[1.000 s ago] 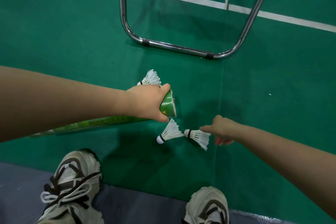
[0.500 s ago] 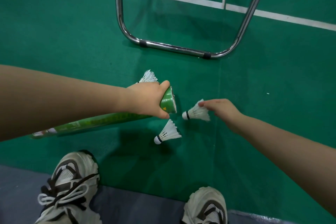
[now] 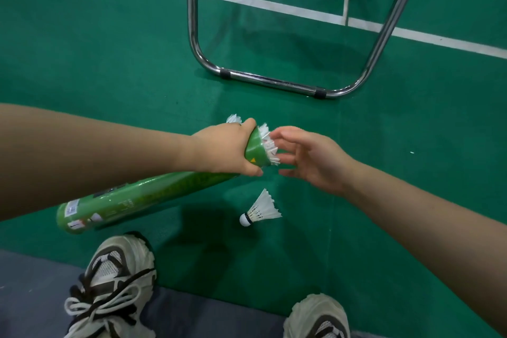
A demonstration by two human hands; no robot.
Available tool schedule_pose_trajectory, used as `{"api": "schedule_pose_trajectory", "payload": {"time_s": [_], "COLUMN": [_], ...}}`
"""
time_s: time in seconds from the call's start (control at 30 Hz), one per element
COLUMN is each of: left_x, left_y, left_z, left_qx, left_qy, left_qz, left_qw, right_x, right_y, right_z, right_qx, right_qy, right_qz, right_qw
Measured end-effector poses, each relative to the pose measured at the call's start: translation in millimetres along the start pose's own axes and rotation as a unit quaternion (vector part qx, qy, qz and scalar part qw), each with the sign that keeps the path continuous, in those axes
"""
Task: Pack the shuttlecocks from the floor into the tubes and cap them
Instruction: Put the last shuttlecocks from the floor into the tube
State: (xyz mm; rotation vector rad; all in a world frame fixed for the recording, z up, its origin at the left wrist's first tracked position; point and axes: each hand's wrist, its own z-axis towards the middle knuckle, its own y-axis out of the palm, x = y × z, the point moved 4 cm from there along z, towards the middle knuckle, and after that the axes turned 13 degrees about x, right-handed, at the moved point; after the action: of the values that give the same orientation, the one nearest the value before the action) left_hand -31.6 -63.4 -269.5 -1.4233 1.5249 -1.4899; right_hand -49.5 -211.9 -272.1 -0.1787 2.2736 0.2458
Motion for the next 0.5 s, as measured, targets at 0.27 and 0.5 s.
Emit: {"api": "schedule_pose_trajectory", "payload": {"time_s": [0.27, 0.5], "left_x": [8.7, -5.5], "left_y": [-7.2, -5.4], "left_z": [-5.0, -7.5], "left_qx": [0.01, 0.037], "left_qy": [0.045, 0.042], "left_qz": [0.003, 0.001], "left_qw": [0.999, 0.998], "right_x": [-0.5, -1.3], "right_y": [24.7, 41.6], "right_z": [-0.4, 15.8], "right_qx": [-0.165, 0.0], "right_qy": [0.065, 0.037], "right_qz": [-0.12, -0.023], "right_qw": [0.977, 0.999]}}
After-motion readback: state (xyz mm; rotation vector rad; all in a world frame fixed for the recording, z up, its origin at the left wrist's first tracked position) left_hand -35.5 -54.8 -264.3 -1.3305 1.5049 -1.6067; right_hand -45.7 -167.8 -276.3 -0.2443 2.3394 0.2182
